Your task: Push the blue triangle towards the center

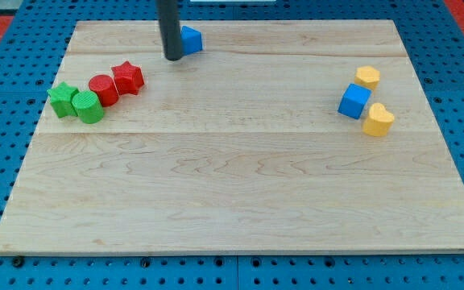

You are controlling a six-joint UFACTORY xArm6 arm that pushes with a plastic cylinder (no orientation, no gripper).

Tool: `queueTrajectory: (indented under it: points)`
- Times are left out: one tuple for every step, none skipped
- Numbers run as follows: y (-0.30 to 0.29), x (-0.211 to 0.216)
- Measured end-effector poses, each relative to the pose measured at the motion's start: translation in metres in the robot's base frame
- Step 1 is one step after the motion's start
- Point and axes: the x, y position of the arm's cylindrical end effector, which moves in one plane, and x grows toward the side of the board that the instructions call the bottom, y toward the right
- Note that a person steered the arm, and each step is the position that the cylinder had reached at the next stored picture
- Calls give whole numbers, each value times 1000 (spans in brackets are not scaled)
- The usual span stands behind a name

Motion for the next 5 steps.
queueTrajectory:
  points:
    - [9, -33]
    - [-50, -53]
    - [74, -37]
    - [193, 38]
    - [188, 56]
